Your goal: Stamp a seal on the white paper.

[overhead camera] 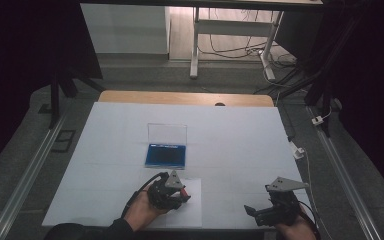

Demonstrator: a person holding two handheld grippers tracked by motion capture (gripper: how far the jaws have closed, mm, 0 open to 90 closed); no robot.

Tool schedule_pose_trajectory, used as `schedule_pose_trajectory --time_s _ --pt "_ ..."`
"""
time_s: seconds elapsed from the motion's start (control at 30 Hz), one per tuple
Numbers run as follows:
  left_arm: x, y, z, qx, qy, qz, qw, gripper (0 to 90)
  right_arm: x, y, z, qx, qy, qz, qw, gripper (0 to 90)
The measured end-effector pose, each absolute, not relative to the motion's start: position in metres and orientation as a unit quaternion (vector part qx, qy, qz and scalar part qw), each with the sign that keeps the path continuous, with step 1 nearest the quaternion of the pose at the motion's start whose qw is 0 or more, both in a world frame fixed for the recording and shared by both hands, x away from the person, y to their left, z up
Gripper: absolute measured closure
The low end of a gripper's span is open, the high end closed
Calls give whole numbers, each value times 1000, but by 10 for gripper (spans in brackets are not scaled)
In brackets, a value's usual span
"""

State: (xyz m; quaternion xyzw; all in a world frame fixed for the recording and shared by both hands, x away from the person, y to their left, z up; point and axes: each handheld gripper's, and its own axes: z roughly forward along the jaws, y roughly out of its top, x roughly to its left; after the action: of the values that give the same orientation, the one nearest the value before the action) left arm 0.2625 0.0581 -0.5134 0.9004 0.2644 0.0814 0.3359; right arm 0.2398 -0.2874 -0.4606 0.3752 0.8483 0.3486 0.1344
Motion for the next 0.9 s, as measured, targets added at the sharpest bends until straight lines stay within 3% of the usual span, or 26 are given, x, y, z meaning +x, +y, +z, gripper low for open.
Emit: schedule_pose_trajectory --time_s 0.9 --pt "270 62 -511 898 269 55 342 580 239 -287 -460 376 848 347 136 0"
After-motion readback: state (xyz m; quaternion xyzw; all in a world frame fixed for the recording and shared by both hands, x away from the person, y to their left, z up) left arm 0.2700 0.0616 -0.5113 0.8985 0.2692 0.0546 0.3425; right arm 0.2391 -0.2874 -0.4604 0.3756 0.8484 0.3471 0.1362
